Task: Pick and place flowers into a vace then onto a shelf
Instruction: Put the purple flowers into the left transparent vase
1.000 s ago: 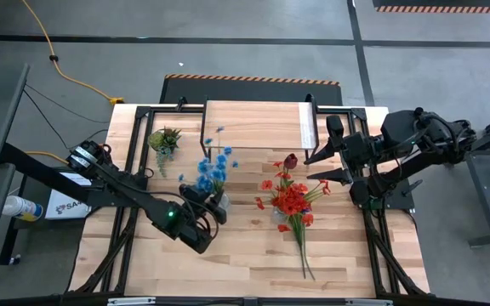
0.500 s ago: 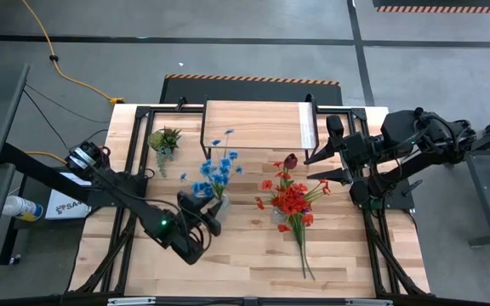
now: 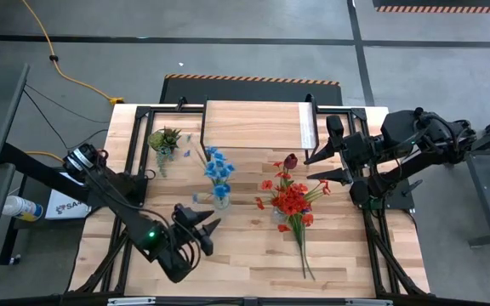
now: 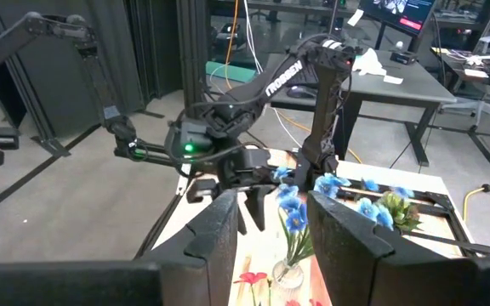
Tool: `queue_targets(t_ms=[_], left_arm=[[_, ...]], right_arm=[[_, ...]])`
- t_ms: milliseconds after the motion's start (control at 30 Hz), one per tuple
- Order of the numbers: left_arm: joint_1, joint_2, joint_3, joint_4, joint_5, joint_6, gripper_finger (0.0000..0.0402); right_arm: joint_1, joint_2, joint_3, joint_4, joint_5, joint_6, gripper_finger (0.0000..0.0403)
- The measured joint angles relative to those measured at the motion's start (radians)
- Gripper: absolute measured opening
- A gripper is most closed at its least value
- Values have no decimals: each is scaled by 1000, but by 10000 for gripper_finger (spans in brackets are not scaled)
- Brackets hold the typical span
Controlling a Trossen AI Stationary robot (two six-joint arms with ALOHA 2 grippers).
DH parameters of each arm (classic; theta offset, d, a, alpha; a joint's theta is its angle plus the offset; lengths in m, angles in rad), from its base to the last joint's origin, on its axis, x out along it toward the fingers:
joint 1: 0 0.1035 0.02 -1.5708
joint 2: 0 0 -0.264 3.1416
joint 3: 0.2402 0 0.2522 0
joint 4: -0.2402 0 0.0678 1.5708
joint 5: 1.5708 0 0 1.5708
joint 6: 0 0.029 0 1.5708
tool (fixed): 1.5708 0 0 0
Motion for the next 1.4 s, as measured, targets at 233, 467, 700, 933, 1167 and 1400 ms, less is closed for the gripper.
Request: queue_targets(t_ms=[233,467,700,933,1167,1400], left_arm=[[-50,0,31,6,2,0,207],[-100,0,76,7,2,0,207],[-133,0,105,8,2,0,207],[-131,0,106,7,6,0,207],[-131,0,106,2,8,0,207],[-131,0,106,-3,20,3,207]], right_arm=[[0,-2,0,-1,-6,0,135],[1,-17,0,-106,-141,108,135],[56,-22,0,-256,-338,289,135],[195,-22,0,-586,-303,720,135],[395,-21,0,-744,-129,1122,135],[595,24,0,-783,41,1485,135]])
